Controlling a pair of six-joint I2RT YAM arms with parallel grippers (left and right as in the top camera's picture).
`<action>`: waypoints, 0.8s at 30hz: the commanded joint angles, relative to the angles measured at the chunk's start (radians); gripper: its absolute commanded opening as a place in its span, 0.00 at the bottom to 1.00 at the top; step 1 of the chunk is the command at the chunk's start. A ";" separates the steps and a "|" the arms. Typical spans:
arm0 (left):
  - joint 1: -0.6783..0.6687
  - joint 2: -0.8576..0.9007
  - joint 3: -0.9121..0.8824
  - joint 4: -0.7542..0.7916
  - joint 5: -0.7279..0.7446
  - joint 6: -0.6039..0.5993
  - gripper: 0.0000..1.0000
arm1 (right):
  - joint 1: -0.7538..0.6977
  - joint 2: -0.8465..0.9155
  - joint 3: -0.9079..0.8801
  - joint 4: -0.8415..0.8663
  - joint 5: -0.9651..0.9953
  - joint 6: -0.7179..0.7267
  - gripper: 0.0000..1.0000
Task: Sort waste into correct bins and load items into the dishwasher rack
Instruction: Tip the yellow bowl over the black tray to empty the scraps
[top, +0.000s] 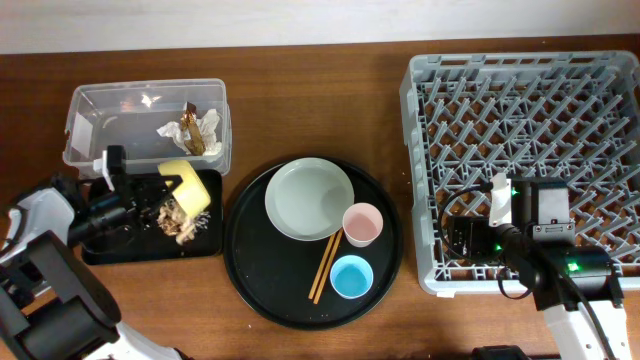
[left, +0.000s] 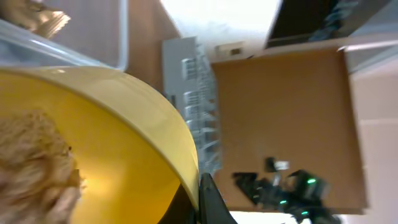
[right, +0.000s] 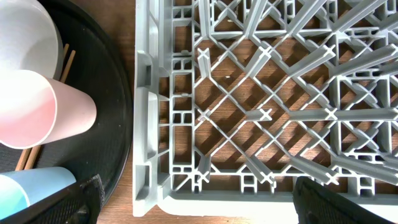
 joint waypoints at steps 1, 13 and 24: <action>0.024 0.010 -0.008 -0.013 0.108 0.006 0.00 | 0.005 0.000 0.021 0.000 -0.006 0.007 0.98; 0.037 0.008 -0.008 -0.043 0.068 0.109 0.00 | 0.005 0.000 0.021 0.000 -0.006 0.007 0.98; -0.117 -0.237 0.055 -0.084 -0.327 0.048 0.00 | 0.005 0.000 0.021 0.000 -0.006 0.007 0.98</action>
